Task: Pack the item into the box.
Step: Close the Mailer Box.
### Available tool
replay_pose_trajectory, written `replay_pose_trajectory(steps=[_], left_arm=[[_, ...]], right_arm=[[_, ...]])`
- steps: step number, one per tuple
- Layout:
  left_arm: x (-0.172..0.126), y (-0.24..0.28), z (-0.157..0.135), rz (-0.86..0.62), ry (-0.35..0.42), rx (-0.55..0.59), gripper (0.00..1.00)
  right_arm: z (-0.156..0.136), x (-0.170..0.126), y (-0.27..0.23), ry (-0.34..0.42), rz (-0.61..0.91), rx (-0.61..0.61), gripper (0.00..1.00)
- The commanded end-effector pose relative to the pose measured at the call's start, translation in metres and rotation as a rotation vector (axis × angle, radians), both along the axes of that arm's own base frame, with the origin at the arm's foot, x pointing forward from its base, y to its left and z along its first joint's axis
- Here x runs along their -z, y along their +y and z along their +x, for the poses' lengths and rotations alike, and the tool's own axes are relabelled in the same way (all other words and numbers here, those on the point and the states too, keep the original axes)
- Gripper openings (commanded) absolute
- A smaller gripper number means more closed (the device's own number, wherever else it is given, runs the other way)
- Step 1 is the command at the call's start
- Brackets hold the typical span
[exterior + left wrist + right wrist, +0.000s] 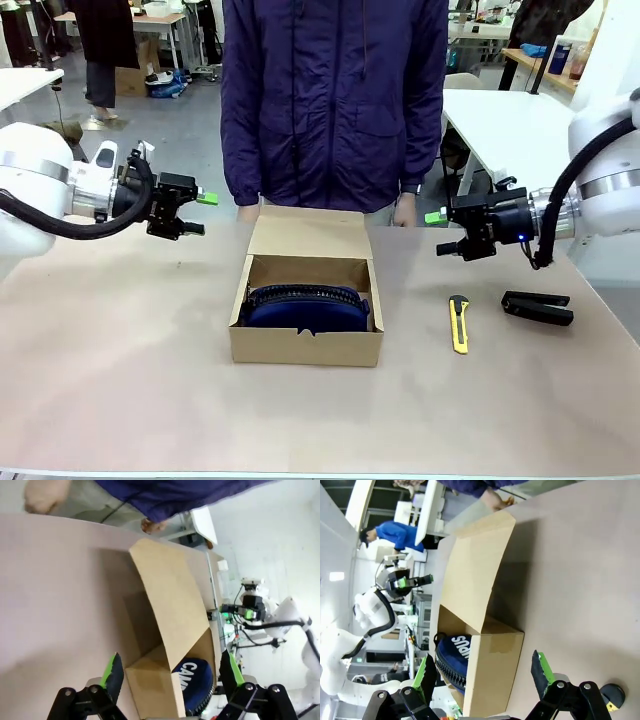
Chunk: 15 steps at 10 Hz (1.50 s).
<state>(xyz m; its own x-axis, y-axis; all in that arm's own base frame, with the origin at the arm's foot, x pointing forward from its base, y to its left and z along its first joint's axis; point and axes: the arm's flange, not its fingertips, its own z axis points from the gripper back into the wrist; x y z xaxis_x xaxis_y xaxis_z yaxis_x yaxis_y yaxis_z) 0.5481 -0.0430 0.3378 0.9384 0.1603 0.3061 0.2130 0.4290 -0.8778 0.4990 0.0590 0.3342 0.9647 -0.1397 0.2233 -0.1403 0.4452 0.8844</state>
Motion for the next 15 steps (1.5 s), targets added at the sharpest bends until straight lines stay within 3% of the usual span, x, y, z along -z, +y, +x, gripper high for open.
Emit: replay_pose_trajectory(steps=[1,3,4,5,9,13,15], left_arm=[[0.004,-0.012,-0.003,-0.003,-0.041,0.040,1.00],[-0.004,0.006,0.000,0.001,0.000,-0.007,1.00],[0.001,0.000,0.008,-0.036,-0.016,0.086,1.00],[0.009,-0.005,0.024,-0.095,0.019,0.167,1.00],[0.038,-0.021,0.049,-0.079,0.120,0.283,1.00],[0.060,-0.048,0.059,-0.153,0.137,0.413,1.00],[0.070,-0.065,0.062,-0.213,0.145,0.468,1.00]], right_arm=[[-0.006,-0.007,-0.002,-0.017,-0.006,0.003,1.00],[-0.006,-0.007,-0.002,-0.017,-0.006,0.003,1.00],[-0.001,-0.003,-0.002,-0.006,-0.001,0.003,1.00],[0.023,0.006,0.003,-0.005,0.051,0.012,1.00],[0.077,0.035,0.053,0.078,0.069,-0.053,1.00],[0.092,0.057,0.095,0.217,0.132,-0.152,1.00],[0.094,0.065,0.107,0.250,0.151,-0.186,1.00]])
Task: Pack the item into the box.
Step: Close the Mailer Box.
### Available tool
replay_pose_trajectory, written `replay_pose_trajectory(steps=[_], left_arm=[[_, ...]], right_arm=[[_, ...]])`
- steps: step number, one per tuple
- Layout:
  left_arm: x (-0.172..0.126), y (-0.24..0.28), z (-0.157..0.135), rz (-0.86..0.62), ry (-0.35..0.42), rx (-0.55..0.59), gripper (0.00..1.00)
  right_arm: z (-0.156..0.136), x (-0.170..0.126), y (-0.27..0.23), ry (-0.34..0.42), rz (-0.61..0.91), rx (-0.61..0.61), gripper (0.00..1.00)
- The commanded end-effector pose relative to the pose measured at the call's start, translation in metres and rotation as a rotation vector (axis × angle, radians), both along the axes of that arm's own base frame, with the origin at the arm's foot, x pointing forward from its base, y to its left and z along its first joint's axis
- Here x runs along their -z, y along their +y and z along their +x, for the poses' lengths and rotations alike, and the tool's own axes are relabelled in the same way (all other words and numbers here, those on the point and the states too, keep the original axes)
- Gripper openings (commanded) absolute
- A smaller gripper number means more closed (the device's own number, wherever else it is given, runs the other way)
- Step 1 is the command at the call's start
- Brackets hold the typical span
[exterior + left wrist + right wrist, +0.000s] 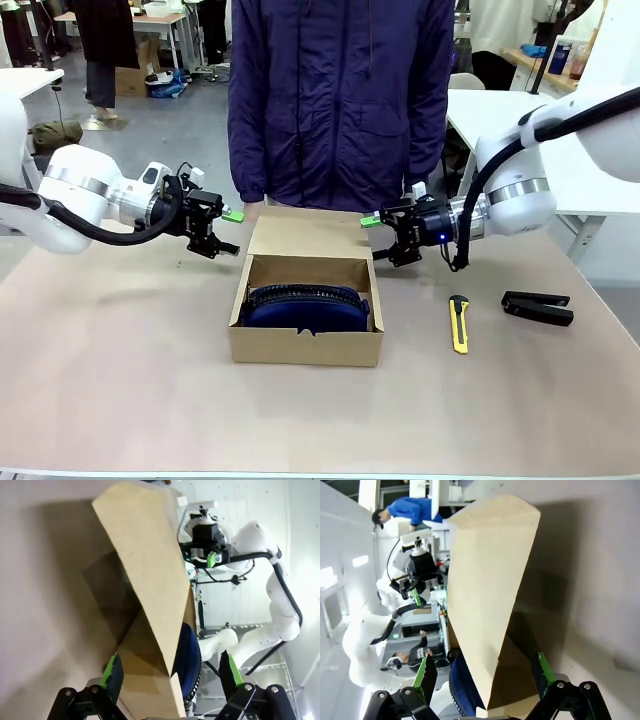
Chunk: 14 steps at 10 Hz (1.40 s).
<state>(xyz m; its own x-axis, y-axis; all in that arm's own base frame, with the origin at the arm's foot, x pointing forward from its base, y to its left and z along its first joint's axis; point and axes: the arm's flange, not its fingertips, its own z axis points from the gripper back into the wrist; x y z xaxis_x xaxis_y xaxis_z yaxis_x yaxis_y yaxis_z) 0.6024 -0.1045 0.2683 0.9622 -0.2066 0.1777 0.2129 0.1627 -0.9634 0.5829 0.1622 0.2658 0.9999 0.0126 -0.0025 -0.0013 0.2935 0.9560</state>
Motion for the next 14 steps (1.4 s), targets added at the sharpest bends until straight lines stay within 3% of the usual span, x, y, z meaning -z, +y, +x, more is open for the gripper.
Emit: replay_pose_trajectory(steps=[1,4,8,9,10,14], left_arm=[[0.004,-0.012,0.007,-0.069,0.009,0.073,1.00],[0.008,-0.019,0.008,-0.108,0.000,0.137,1.00],[0.009,-0.022,0.008,-0.124,-0.006,0.145,0.61],[0.009,-0.022,0.009,-0.123,-0.008,0.157,0.53],[0.010,-0.023,0.011,-0.123,-0.008,0.162,0.41],[0.016,-0.029,0.018,-0.104,-0.003,0.141,0.41]], right_arm=[[0.011,-0.002,0.008,0.037,0.011,-0.038,1.00],[0.012,0.001,0.011,0.070,0.033,-0.050,1.00],[0.011,0.007,0.013,0.066,0.027,-0.042,0.61],[0.011,0.008,0.014,0.059,0.033,-0.043,0.73],[0.010,0.007,0.015,0.037,0.048,-0.043,0.41],[0.005,0.005,0.012,0.024,0.064,-0.072,0.41]])
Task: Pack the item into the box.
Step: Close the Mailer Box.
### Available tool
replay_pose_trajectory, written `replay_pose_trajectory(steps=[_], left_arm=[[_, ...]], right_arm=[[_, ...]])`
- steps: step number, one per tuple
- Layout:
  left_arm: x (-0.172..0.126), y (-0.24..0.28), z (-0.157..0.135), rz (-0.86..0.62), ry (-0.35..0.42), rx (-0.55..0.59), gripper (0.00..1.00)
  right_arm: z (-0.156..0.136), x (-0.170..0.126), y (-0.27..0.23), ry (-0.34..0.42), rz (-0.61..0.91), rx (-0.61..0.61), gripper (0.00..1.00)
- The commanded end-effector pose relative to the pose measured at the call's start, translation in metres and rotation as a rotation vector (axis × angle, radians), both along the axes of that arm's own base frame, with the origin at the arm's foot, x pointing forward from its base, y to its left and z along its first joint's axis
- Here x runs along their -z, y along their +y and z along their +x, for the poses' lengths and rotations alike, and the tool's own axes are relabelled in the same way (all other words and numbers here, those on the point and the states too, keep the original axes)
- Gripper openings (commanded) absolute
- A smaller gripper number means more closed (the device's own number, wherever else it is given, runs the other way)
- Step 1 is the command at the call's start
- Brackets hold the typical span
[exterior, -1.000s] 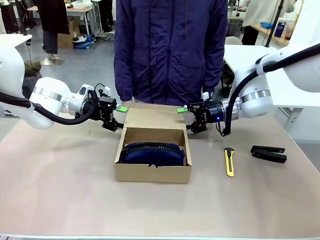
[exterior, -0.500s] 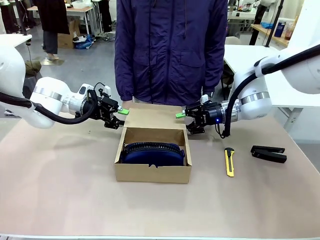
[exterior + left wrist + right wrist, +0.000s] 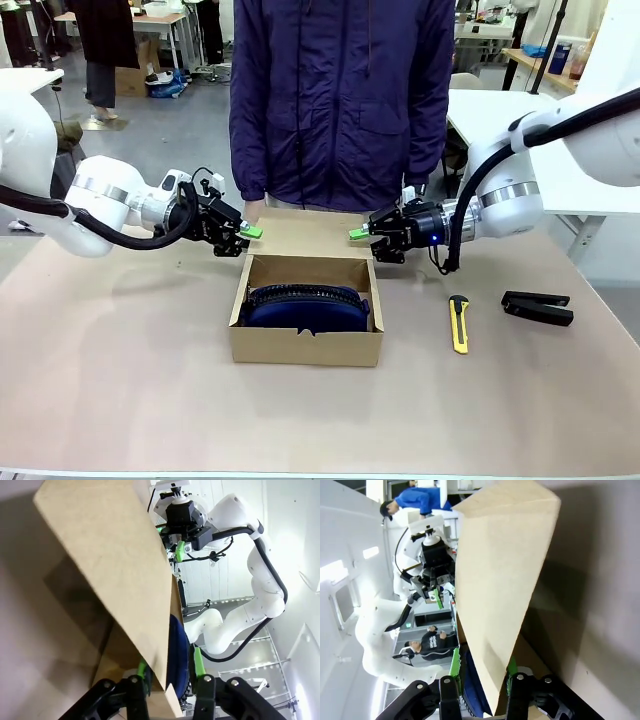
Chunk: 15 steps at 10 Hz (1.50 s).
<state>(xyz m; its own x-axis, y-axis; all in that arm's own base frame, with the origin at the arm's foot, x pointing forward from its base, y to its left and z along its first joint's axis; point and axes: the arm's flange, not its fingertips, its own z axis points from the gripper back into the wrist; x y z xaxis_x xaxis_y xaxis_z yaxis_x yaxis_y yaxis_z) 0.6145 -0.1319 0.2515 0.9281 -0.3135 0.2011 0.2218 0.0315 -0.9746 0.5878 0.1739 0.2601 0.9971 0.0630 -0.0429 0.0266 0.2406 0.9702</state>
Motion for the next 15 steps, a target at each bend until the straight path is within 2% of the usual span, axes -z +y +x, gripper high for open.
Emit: replay_pose_trajectory(steps=[1,4,7,9,11,13,15], left_arm=[[-0.003,-0.003,0.008,-0.003,-0.021,-0.007,0.41],[-0.017,-0.005,0.006,-0.041,-0.119,-0.053,0.41],[-0.038,-0.007,-0.003,-0.038,-0.272,-0.119,0.41],[-0.045,-0.009,-0.009,0.008,-0.384,-0.209,0.41],[-0.052,-0.014,-0.021,0.019,-0.488,-0.259,0.41],[-0.061,-0.009,-0.035,-0.064,-0.564,-0.236,0.41],[-0.065,0.000,-0.046,-0.129,-0.594,-0.168,0.41]], right_arm=[[-0.001,-0.001,0.001,-0.038,0.020,-0.024,0.41],[-0.006,-0.009,0.000,-0.156,0.036,-0.033,0.41],[-0.016,-0.029,-0.006,-0.275,0.056,-0.003,0.41],[-0.023,-0.041,-0.006,-0.323,0.041,0.010,0.41],[-0.028,-0.048,-0.005,-0.442,0.036,-0.004,0.41],[-0.032,-0.051,-0.006,-0.551,0.045,0.004,0.41],[-0.038,-0.055,-0.006,-0.635,0.063,-0.002,0.41]])
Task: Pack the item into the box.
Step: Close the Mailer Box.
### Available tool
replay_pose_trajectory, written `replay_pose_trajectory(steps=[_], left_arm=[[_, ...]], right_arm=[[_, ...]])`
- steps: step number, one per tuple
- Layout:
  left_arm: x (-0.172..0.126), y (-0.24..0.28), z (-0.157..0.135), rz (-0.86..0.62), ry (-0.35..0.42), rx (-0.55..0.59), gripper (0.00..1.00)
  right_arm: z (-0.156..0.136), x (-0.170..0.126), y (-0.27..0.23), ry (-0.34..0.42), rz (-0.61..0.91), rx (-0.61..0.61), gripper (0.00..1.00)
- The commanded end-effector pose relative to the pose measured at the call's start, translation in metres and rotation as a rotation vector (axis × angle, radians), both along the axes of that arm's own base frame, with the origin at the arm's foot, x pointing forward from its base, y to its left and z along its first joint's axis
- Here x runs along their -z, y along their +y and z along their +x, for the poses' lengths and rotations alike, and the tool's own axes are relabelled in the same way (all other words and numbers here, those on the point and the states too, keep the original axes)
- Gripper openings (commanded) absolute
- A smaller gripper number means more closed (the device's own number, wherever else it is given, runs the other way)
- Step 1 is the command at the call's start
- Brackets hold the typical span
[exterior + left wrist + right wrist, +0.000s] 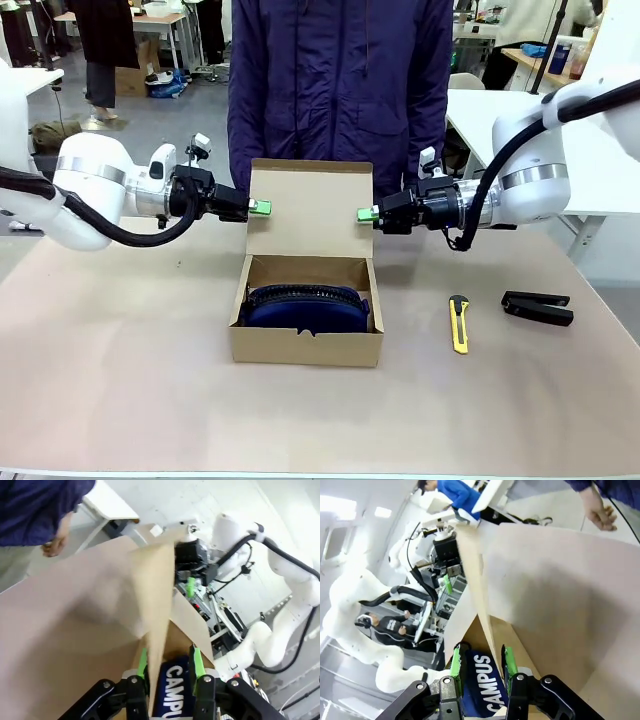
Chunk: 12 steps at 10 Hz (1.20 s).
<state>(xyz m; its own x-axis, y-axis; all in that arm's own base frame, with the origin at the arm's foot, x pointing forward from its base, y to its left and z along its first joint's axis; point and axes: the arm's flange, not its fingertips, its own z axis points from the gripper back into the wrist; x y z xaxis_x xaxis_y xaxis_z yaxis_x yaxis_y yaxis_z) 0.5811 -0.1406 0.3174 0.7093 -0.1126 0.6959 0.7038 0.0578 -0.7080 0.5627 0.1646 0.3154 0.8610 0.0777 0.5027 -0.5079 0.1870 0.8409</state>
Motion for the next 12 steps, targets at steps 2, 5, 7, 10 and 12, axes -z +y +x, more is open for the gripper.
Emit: replay_pose_trajectory(steps=[2,5,7,10,12], left_arm=[[-0.003,0.014,-0.022,-0.059,-0.083,0.115,0.41],[-0.008,0.016,-0.029,-0.091,-0.162,0.085,0.41],[-0.009,0.017,-0.030,-0.106,-0.152,0.072,0.41],[-0.009,0.014,-0.040,-0.119,-0.242,0.054,0.41],[-0.009,0.018,-0.053,-0.128,-0.326,0.107,0.41]], right_arm=[[-0.019,-0.004,0.004,-0.127,0.030,0.035,0.41],[-0.037,-0.013,0.004,-0.190,0.082,-0.018,0.41],[-0.055,-0.020,0.005,-0.252,0.083,-0.048,0.41],[-0.062,-0.015,0.005,-0.384,0.079,-0.038,0.41],[-0.063,-0.012,0.006,-0.419,0.098,-0.042,0.41]])
